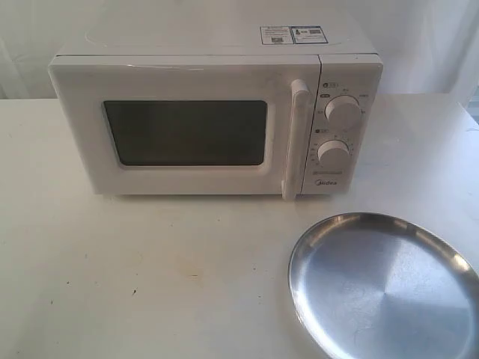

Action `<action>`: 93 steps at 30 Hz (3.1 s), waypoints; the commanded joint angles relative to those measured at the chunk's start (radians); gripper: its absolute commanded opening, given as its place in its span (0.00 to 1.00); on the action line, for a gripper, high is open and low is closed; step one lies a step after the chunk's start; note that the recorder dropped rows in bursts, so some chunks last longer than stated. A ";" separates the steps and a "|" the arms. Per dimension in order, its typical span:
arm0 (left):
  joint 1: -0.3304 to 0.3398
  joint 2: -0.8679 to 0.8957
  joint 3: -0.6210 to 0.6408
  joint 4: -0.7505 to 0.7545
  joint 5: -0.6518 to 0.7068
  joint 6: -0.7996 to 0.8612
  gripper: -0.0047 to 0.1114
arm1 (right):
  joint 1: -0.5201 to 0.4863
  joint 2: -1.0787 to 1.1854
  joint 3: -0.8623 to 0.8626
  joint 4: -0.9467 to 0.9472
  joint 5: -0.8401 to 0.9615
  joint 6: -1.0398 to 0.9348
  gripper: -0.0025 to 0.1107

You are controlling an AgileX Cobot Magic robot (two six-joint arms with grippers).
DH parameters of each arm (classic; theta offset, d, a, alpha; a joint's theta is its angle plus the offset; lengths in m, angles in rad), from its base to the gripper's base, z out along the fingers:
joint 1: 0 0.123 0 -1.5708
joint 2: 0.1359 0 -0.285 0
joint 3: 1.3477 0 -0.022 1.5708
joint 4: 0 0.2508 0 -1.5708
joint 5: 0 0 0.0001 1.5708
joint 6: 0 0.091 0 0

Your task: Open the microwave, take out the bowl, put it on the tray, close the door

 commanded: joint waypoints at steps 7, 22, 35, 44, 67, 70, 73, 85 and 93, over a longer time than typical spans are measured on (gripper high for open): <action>0.000 -0.002 0.005 -0.005 -0.003 -0.006 0.04 | -0.008 0.001 0.006 0.038 -0.106 0.103 0.02; 0.000 -0.002 0.005 -0.005 -0.003 -0.006 0.04 | -0.008 0.001 -0.082 -0.082 -0.790 0.919 0.02; 0.000 -0.002 0.005 -0.005 -0.005 -0.006 0.04 | -0.008 0.867 -0.631 -1.277 -0.947 1.532 0.02; 0.000 -0.002 0.005 -0.005 -0.005 -0.006 0.04 | -0.006 1.531 -0.631 -1.152 -1.303 0.722 0.02; 0.000 -0.002 0.005 -0.005 -0.005 -0.006 0.04 | 0.135 1.899 -0.809 -0.904 -1.163 0.288 0.43; 0.000 -0.002 0.005 -0.005 -0.005 -0.006 0.04 | 0.151 1.911 -0.817 -0.904 -1.143 0.288 0.39; 0.000 -0.002 0.005 -0.005 -0.005 -0.006 0.04 | 0.151 1.908 -0.817 -0.934 -1.157 0.292 0.12; 0.000 -0.002 0.005 -0.005 -0.005 -0.006 0.04 | 0.151 1.847 -0.817 -1.223 -1.182 0.471 0.02; 0.000 -0.002 0.005 -0.005 -0.005 -0.006 0.04 | 0.162 1.847 -0.817 -1.454 -1.406 0.568 0.02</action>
